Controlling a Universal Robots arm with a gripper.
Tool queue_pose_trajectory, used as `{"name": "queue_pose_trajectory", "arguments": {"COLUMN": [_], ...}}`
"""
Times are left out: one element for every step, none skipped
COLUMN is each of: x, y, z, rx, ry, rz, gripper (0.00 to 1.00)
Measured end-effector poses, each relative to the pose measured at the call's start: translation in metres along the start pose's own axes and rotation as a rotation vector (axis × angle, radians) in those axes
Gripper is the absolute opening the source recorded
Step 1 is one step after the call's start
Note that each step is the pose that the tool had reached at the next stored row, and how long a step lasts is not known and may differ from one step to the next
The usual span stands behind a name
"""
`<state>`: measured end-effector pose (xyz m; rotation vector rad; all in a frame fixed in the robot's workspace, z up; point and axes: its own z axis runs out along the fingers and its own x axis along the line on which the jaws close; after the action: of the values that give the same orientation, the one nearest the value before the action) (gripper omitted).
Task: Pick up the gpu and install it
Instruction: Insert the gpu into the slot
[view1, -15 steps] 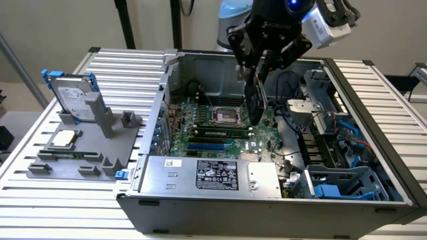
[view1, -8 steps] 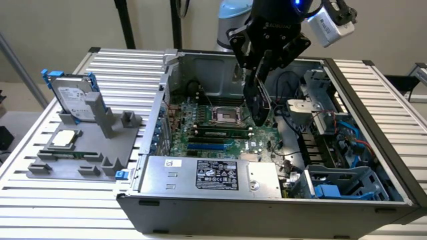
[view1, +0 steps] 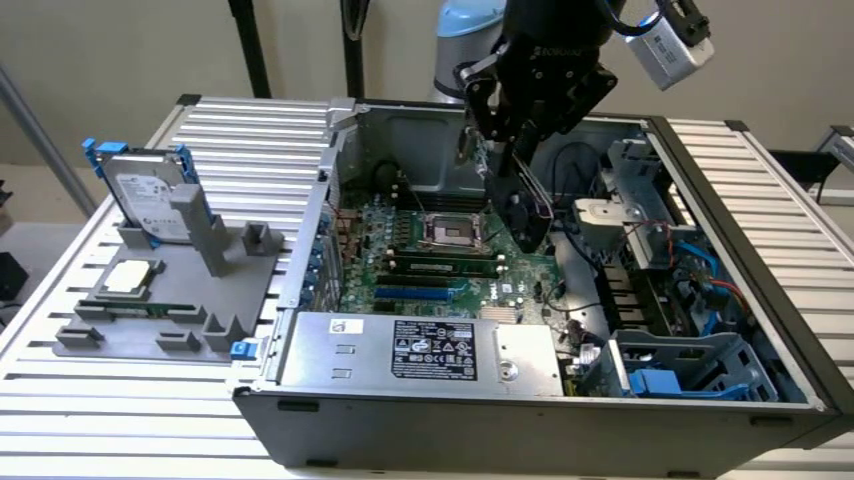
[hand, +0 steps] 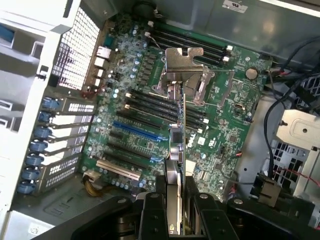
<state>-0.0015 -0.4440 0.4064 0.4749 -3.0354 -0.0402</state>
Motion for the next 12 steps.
{"name": "queue_pose_trajectory", "arguments": {"x": [0.0000, 0.0000, 0.0000, 0.0000, 0.0000, 0.0000, 0.0000, 0.0000, 0.0000, 0.0000, 0.0000, 0.0000], "y": [0.0000, 0.0000, 0.0000, 0.0000, 0.0000, 0.0000, 0.0000, 0.0000, 0.0000, 0.0000, 0.0000, 0.0000], "z": [0.0000, 0.0001, 0.0001, 0.0001, 0.0001, 0.0001, 0.0001, 0.0002, 0.0002, 0.0002, 0.0003, 0.0003], "rx": [0.0011, 0.0023, 0.0034, 0.0046, 0.0058, 0.0069, 0.0081, 0.0094, 0.0105, 0.0117, 0.0127, 0.0139], "ry": [0.0006, 0.0013, 0.0019, 0.0027, 0.0033, 0.0039, 0.0046, 0.0053, 0.0060, 0.0066, 0.0073, 0.0079], "rz": [-0.019, -0.036, -0.054, -0.072, -0.091, -0.108, -0.126, -0.146, -0.163, -0.182, -0.199, -0.217], "gripper": [0.26, 0.26, 0.26, 0.26, 0.26, 0.26, 0.26, 0.26, 0.26, 0.26, 0.26, 0.26]}}
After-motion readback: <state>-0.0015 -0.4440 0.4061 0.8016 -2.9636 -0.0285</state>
